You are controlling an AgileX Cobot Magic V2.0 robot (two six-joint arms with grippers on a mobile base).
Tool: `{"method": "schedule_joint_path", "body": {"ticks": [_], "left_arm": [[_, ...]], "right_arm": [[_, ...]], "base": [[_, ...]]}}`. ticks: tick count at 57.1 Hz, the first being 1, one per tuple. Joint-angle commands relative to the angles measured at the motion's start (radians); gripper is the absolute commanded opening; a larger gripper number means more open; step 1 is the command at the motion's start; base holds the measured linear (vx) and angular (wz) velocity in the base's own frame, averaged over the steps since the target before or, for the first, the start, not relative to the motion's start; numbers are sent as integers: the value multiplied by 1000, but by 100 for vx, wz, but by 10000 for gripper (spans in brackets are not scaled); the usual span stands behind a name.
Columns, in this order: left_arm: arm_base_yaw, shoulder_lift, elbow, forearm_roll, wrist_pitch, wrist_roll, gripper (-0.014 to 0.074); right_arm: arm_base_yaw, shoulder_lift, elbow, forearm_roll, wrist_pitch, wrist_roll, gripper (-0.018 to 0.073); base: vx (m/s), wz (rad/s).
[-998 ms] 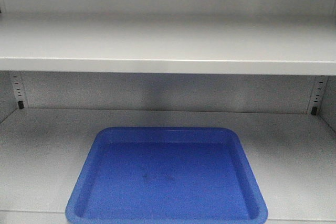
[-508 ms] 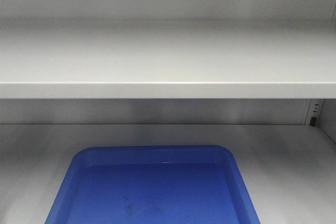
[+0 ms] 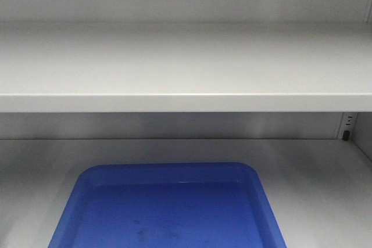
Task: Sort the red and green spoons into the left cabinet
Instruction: 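Position the base facing the blue tray on the cabinet shelf, then extend both grippers with the spoons over the blue tray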
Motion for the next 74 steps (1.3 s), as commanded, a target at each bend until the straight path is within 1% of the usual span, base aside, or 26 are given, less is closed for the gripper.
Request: {"method": "schedule_joint_path", "body": {"ticks": [1,21,33,43,52,59,61,63,70,71,74], "left_arm": [[-6,-1,-29,-23,-62,-9,-1],[-6,-1,-29,-23,-62,-9,-1],[-6,-1,-29,-24,-61,-9,-1],[-6,-1,-29,-24,-31,-9,-1],[-6,-1,-29,-26,-24,-9,-1],[-6,3,-29,-32,-14,-11,-1],[-6,10,-29,-59,-21,-12,-1],[-6,19,-29,-103,-28,-13,-1],[-6,64,-32,-320,-38,-7,-1],[-6,75,-32,-360,-37,-2,-1],[-6,105,-41,-442,-22,21,-1]], "right_arm": [[-4,6,-28,23,-68,-10,-3],[-4,6,-28,29,-79,-11,-3],[-4,6,-28,125,-175,-12,-3],[-4,6,-28,172,-178,-12,-3],[-4,8,-28,236,-178,-12,-3],[-4,27,-28,246,-163,-12,-3],[-4,38,-28,253,-149,-12,-3],[-4,53,-28,269,-135,-12,-3],[-4,122,-28,374,-88,-23,-3],[-4,135,-28,400,-79,-35,-3],[-4,171,-28,478,-56,-82,-3]], "base": [[0,0],[0,0],[0,0],[0,0],[0,0],[0,0],[0,0],[0,0],[0,0],[0,0],[0,0]]}}
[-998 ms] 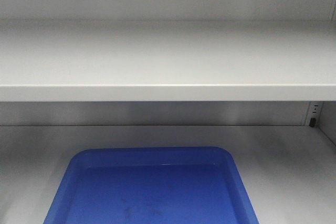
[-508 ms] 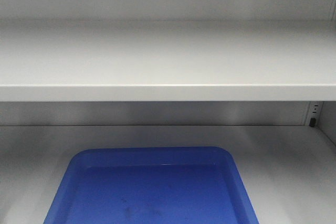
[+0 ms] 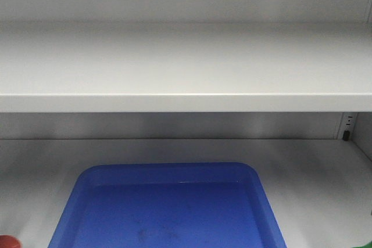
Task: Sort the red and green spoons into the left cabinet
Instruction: 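Extend both grippers with the spoons over the blue tray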
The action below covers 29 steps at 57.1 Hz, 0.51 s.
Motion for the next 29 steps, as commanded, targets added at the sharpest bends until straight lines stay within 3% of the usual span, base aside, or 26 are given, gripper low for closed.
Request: {"method": "schedule_joint_path", "body": {"ticks": [1,11,18,21,29], "left_arm": [[-6,48,-44,-205,-37,36,-1],[-6,126,-104,-406,103,255,-1],[-6,167,-108,-527,133,319,-1],[-6,183,-108,-553,143,337,-1],[-6,226,-108,-614,187,379,-1]], "right_arm": [[-4,66,-28,163,-2,-91,-3],[-4,162,-28,518,89,-418,-3],[-4,235,-28,729,159,-603,-3],[-4,274,-28,784,202,-648,-3],[-4,379,-33,783,305,-663,-3]], "base": [[0,0],[0,0],[0,0],[0,0],[0,0]]}}
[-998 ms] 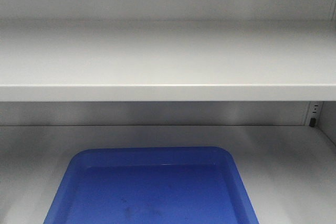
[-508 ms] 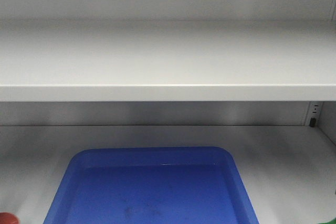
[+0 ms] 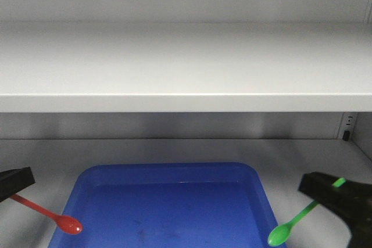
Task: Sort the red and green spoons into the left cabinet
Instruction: 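Extend both grippers with the spoons over the blue tray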
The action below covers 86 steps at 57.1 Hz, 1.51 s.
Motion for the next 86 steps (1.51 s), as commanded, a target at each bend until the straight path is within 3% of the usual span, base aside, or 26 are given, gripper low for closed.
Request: {"method": "schedule_joint_path", "body": {"ticks": [1,11,30,50,66,77,86], "left_arm": [[-2,25,-36,-96,36,38,-1],[-2,93,-36,-173,97,68,-1],[-8,192,-40,-218,166,95,-1],[-88,270,-59,-280,168,145,-1],[-103,334,-117,-280,167,143,9],[-103,408,-154,-277,231,156,132],[-103,449,-189,-270,288,290,338]], "right_arm": [[-4,60,-33,99,88,-35,-3],[-4,148,-33,100,152,-76,-3],[4,260,-129,100,195,-76,-3],[273,412,-240,100,4,-122,-3],[336,492,-317,99,-43,-124,0],[336,498,-321,99,-51,-144,83],[336,498,-321,99,-65,-232,276]], "base": [[0,0],[0,0],[0,0],[0,0],[0,0],[0,0],[0,0]]}}
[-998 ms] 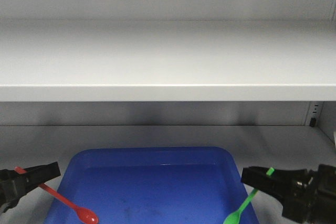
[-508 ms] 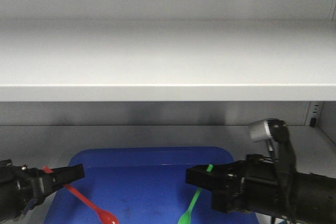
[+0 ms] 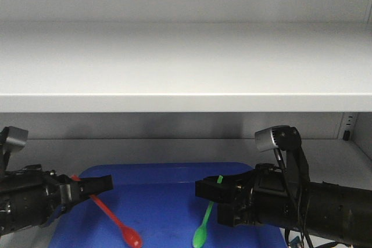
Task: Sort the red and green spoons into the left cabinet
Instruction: 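Extend both grippers with the spoons over the blue tray, then open both grippers to drop the red and green spoons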
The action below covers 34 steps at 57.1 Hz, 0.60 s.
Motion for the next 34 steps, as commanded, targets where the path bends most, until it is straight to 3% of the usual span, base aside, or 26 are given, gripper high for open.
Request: {"method": "schedule_joint_path", "body": {"ticks": [1,7,14,25,34], "left_arm": [[-6,-8,-50,-69,65,101,356],[-6,-5,-55,-53,52,202,471],[-6,-5,-55,16,11,367,517],[-6,-5,-55,67,-38,622,513],[-6,-5,-55,65,-103,708,512]], "right_arm": [[0,-27,-35,86,13,-84,306],[0,-28,-35,86,-17,-203,450],[-1,-28,-35,82,-43,-332,567],[-1,-28,-34,76,-101,-488,565],[-1,-28,-34,76,-183,-540,538]], "base": [[0,0],[0,0],[0,0],[0,0],[0,0]]}}
